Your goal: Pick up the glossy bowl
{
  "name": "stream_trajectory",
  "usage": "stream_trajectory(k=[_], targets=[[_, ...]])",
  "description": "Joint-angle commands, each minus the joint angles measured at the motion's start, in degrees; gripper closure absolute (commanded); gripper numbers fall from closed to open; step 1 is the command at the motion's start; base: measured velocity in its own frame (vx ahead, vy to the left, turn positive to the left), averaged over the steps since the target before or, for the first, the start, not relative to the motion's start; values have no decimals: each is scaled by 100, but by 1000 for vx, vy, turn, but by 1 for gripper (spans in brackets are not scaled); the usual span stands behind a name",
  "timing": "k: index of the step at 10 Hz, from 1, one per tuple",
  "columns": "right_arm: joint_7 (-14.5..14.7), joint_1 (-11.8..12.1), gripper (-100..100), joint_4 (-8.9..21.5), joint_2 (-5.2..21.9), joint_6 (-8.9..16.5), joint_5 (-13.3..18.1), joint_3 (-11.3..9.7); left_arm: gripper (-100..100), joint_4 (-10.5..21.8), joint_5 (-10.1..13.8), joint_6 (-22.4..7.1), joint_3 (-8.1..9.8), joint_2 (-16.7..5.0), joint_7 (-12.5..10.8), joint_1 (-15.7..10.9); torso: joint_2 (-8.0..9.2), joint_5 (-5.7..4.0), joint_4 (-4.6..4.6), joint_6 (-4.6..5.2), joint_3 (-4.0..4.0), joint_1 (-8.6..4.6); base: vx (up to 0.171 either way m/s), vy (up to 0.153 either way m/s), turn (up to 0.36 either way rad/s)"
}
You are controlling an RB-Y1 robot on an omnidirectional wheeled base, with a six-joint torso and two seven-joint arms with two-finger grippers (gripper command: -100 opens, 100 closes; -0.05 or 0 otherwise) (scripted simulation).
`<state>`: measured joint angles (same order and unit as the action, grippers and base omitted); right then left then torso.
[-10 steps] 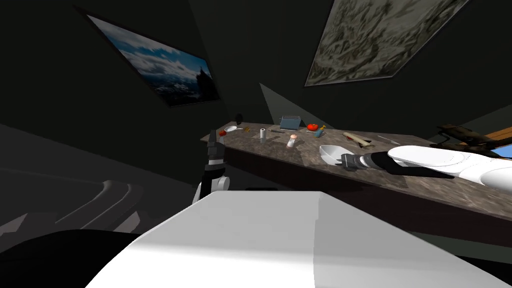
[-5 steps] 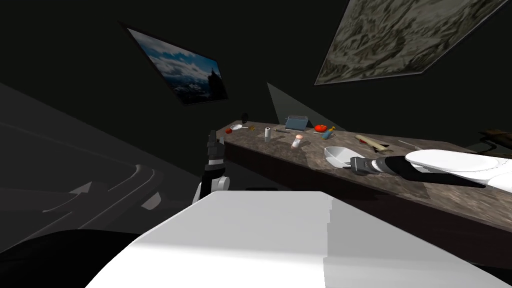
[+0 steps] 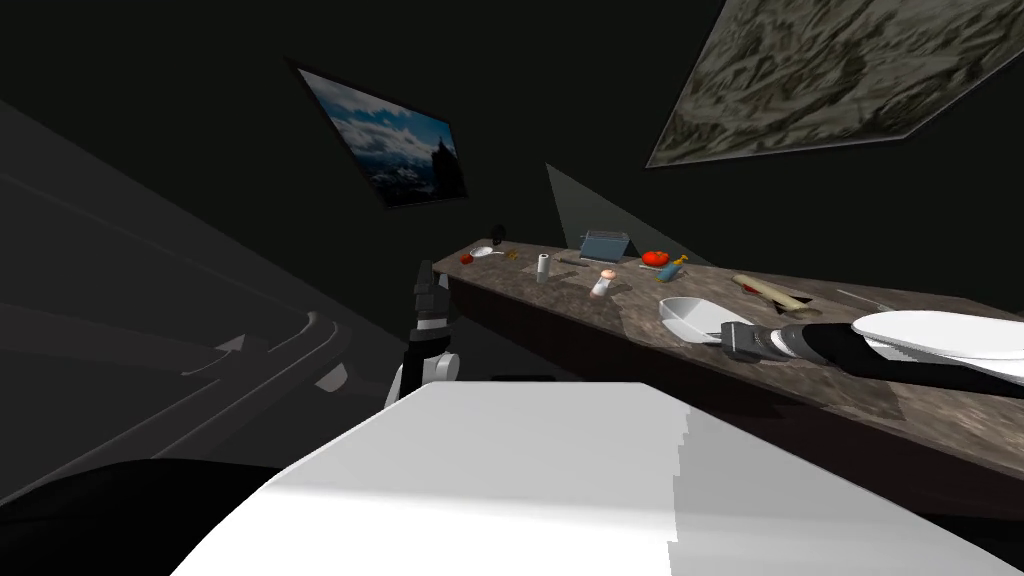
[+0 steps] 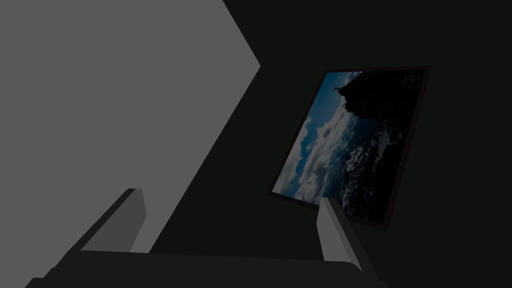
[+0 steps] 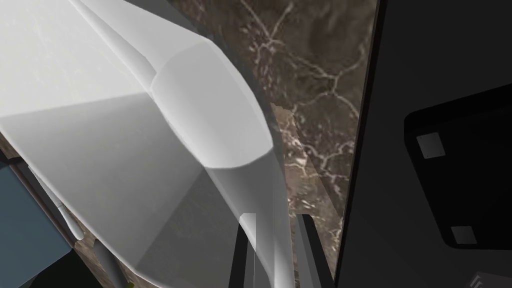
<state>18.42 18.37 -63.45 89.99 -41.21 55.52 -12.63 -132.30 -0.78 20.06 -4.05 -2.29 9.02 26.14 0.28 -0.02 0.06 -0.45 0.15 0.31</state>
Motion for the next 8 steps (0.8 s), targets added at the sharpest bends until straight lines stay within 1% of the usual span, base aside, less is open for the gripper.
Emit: stream_trajectory(k=[1,2,3,4,5,6,7,8], targets=[[162,286,100,139,34,-7,-269,286,0,0,0,0,0,0,0,0,0,0,0,0,0,0,-46,21,201],[162,431,100,139,34,-7,-269,349,0,0,0,0,-1,0,0,-1,3,4,4,-15,3,7,-53,18,160],[162,511,100,139,34,-7,-269,349,0,0,0,0,0,0,0,-1,8,9,7,-4,7,12,-22,9,10],[333,720,100,298,49,-26,-515,615,0,0,0,0,0,0,0,0,10,9,8,8,9,9,-46,24,226],[333,799,100,298,49,-26,-515,675,0,0,0,0,-1,0,0,-1,11,14,11,-9,11,16,-50,21,194],[503,1088,100,456,64,-45,-761,925,0,0,0,0,0,0,0,-1,13,21,13,-2,13,25,-66,27,258],[503,1179,100,456,64,-45,-761,1001,0,0,0,0,-1,0,0,-1,18,25,17,-7,17,30,-56,19,138],[503,1335,100,456,64,-45,-761,1001,0,0,0,0,0,0,0,0,23,30,19,8,20,32,-17,10,-12]])
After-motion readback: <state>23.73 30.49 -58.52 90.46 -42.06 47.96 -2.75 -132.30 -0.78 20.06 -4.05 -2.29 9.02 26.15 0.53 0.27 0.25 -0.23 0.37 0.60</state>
